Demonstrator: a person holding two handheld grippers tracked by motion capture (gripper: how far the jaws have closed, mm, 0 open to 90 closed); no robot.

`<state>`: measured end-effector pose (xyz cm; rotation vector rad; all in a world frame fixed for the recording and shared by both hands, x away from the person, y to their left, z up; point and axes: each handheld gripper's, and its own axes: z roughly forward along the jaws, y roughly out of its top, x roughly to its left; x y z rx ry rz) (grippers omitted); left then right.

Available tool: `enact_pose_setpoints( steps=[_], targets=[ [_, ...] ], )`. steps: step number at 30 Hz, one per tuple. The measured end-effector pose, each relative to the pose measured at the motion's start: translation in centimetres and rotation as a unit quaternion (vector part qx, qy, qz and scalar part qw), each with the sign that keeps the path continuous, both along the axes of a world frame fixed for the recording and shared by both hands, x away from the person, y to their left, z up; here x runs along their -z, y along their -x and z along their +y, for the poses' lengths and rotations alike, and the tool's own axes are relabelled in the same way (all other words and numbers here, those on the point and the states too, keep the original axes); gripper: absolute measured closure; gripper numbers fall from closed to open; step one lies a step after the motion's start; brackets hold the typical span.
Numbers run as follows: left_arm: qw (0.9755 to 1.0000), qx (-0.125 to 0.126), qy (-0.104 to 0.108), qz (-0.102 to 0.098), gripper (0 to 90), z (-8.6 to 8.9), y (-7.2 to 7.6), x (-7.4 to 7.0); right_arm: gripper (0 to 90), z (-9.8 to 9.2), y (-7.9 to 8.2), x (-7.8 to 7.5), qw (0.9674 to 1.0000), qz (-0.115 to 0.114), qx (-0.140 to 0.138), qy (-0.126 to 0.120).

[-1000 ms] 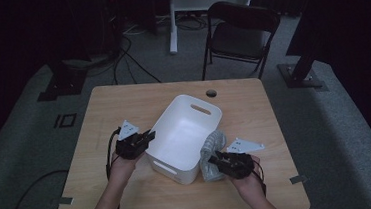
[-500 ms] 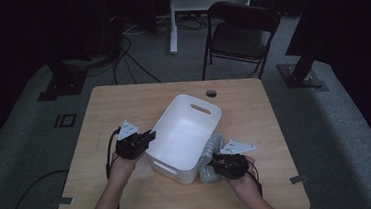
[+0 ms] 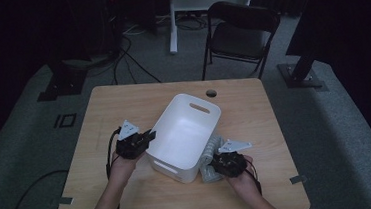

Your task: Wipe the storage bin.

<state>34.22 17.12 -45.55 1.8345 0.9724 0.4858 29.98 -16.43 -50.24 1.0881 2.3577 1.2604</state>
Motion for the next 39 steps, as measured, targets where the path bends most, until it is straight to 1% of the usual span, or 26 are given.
enact_pose_setpoints(
  steps=[3,5,7,8,10,12,15,17,19,22,23,24,25,26,28,29,31,39],
  targets=[
    [1.0,0.0,0.002,0.0,81.7,0.0,0.0,0.0,74.6,0.1,-0.5,0.9,0.9998,0.016,0.006,0.011],
    [1.0,-0.001,0.001,-0.001,81.6,0.0,0.0,0.0,74.6,0.2,-1.0,1.8,0.9993,0.028,0.007,0.025],
    [1.0,-0.003,0.001,-0.001,81.5,0.0,0.0,0.0,74.5,0.2,-1.2,2.1,0.999,0.038,0.01,0.022],
    [1.0,-0.003,0.001,-0.001,81.6,0.1,0.0,0.0,74.6,0.1,-1.2,2.0,0.999,0.038,0.01,0.022],
    [1.0,-0.004,0.001,0.0,81.7,0.1,-0.1,0.0,74.9,0.3,-1.1,1.9,0.999,0.032,0.011,0.029],
    [1.0,-0.005,0.0,-0.001,81.7,0.1,0.0,0.0,75.0,0.2,-1.0,1.6,0.9991,0.032,0.01,0.027],
    [1.0,-0.006,-0.002,-0.002,81.7,0.0,0.0,0.0,75.1,0.0,-0.4,0.5,0.9997,0.022,0.003,0.012],
    [1.0,-0.006,-0.001,-0.003,81.7,0.0,0.0,0.0,75.1,-0.3,0.2,-0.6,0.9999,0.008,0.0,-0.008],
    [1.0,-0.006,0.0,-0.003,81.8,0.0,0.0,0.0,75.1,-0.4,0.9,-1.8,0.9997,-0.008,-0.007,-0.024],
    [1.0,-0.006,0.0,-0.003,82.0,-0.1,0.0,0.0,75.0,-0.4,2.1,-3.2,0.9982,-0.036,-0.014,-0.045],
    [1.0,-0.006,0.0,-0.003,82.0,-0.1,0.0,0.0,75.0,-0.4,2.1,-3.2,0.9982,-0.036,-0.014,-0.045],
    [1.0,-0.003,0.005,-0.001,82.0,-0.1,0.0,0.1,75.1,-0.2,2.5,-3.5,0.9978,-0.045,-0.016,-0.046],
    [1.0,0.0,0.009,-0.001,82.0,0.0,0.0,0.1,75.1,0.3,2.9,-3.5,0.9974,-0.064,-0.018,-0.029],
    [0.9999,0.002,0.013,0.0,81.9,0.1,0.0,0.1,75.1,0.5,2.9,-3.4,0.9974,-0.063,-0.018,-0.03],
    [1.0,0.001,0.008,-0.002,82.0,0.0,0.0,0.1,75.0,0.5,2.6,-3.1,0.9979,-0.049,-0.019,-0.037],
    [1.0,0.0,0.006,-0.002,82.3,0.0,0.0,0.1,75.0,0.6,2.4,-2.9,0.9982,-0.043,-0.019,-0.036],
    [1.0,0.0,0.007,-0.002,82.4,0.0,0.0,0.1,75.0,0.6,2.3,-2.7,0.9984,-0.041,-0.021,-0.032],
    [1.0,-0.006,0.004,-0.003,82.3,-0.1,0.0,0.1,75.0,0.6,1.6,-1.5,0.9995,-0.018,-0.018,-0.016]
  ],
)
